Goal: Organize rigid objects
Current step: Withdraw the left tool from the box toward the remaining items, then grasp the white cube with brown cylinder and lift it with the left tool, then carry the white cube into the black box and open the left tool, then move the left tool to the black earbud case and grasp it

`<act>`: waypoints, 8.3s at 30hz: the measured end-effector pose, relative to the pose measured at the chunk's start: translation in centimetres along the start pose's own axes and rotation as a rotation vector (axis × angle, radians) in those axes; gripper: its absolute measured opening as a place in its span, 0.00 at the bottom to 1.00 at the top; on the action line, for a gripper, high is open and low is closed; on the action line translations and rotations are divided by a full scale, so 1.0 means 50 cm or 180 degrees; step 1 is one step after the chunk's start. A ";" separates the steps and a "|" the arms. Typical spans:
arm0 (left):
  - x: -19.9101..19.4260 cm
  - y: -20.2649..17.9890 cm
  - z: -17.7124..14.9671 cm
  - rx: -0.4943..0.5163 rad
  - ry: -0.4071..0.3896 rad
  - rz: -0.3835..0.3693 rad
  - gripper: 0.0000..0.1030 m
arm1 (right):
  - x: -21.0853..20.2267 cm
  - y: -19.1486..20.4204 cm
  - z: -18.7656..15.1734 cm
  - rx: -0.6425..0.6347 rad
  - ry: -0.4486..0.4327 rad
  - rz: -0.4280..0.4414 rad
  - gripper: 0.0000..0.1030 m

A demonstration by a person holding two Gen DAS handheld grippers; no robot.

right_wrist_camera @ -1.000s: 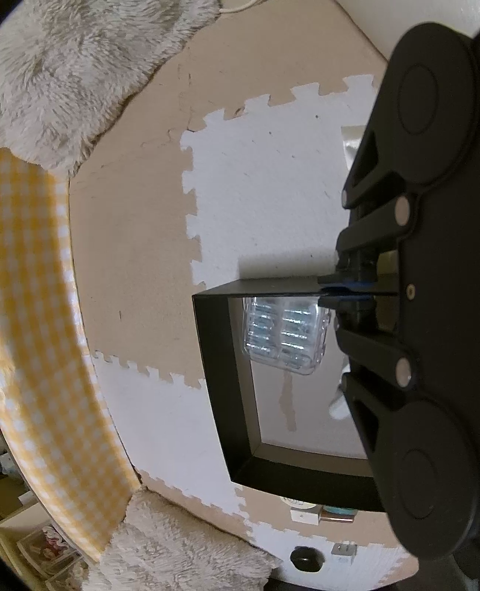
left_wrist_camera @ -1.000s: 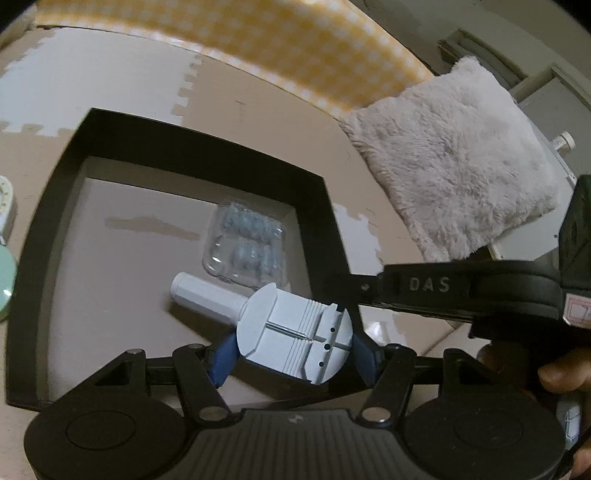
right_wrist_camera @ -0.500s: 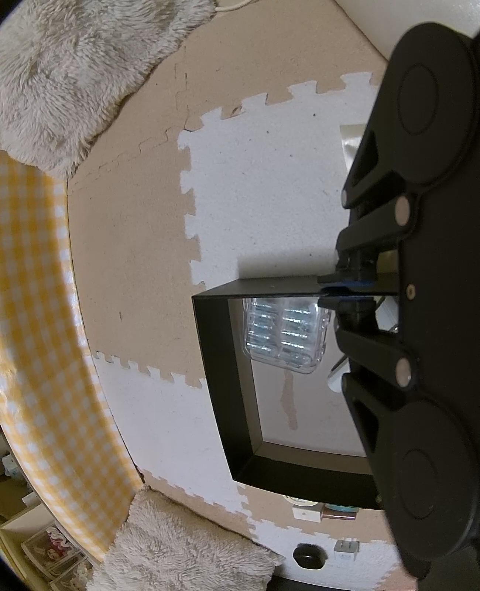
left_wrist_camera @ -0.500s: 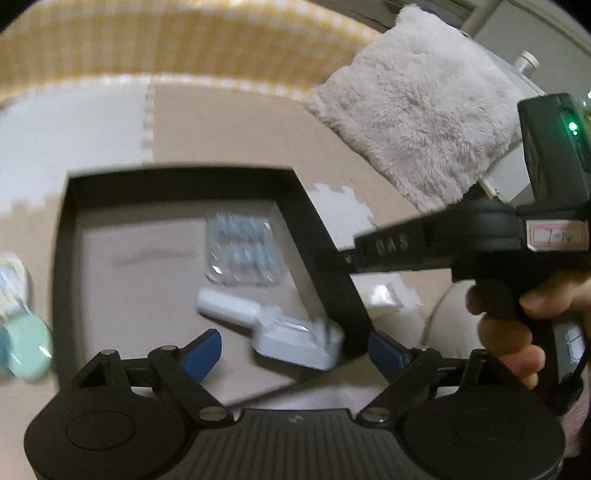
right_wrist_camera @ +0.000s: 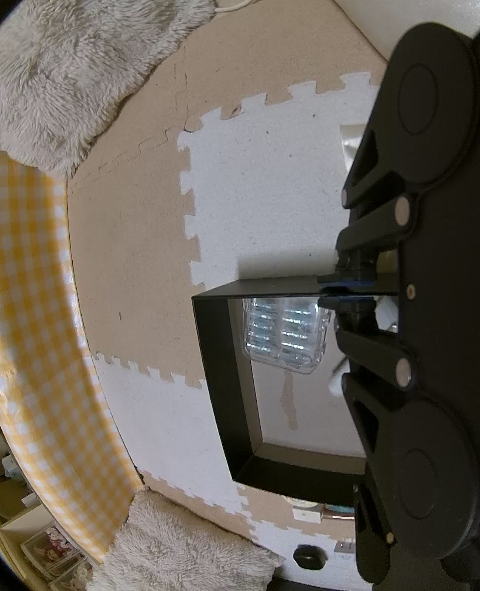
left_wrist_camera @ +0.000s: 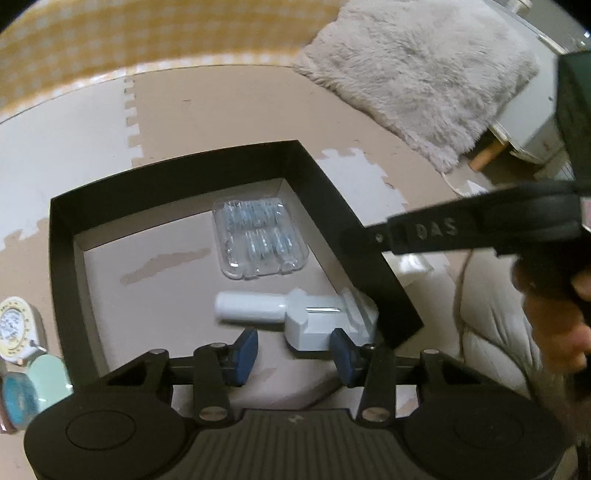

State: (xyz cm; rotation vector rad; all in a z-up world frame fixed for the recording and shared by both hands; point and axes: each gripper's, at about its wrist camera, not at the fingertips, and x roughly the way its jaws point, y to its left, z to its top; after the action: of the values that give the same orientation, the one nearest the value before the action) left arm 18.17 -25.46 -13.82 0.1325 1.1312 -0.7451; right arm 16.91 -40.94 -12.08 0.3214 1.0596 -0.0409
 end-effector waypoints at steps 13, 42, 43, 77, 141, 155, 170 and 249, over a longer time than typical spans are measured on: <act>-0.019 -0.005 0.001 0.0028 -0.0025 -0.0016 0.61 | -0.001 -0.004 0.000 0.0005 -0.0004 0.0010 0.05; -0.258 0.025 -0.044 0.0071 -0.0800 0.0191 1.00 | -0.005 0.008 -0.005 -0.0067 -0.0028 -0.0045 0.05; -0.270 0.033 -0.046 0.0051 -0.0857 0.0221 1.00 | -0.005 0.008 -0.004 -0.0066 -0.0028 -0.0045 0.05; -0.252 0.356 -0.108 -0.0976 -0.0698 0.0939 0.71 | -0.006 0.016 -0.005 -0.0138 -0.0027 -0.0104 0.05; -0.223 0.311 -0.087 -0.0994 -0.1030 0.0926 0.31 | 0.000 0.024 -0.007 -0.0191 -0.0017 -0.0170 0.04; -0.217 0.152 -0.066 -0.0560 -0.1133 0.0216 0.31 | 0.000 0.024 -0.007 -0.0204 -0.0016 -0.0184 0.04; -0.110 0.095 -0.048 0.0062 -0.0566 -0.0338 0.31 | -0.001 0.029 -0.008 -0.0224 -0.0015 -0.0204 0.04; -0.348 0.491 -0.055 -0.1028 -0.1022 0.1536 1.00 | 0.000 0.034 -0.019 -0.0274 -0.0003 -0.0232 0.05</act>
State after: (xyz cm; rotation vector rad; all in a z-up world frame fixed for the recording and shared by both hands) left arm 27.00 2.54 -6.66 0.0090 0.8501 -0.1410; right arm 16.43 -39.06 -12.11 0.2048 1.0687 -0.0607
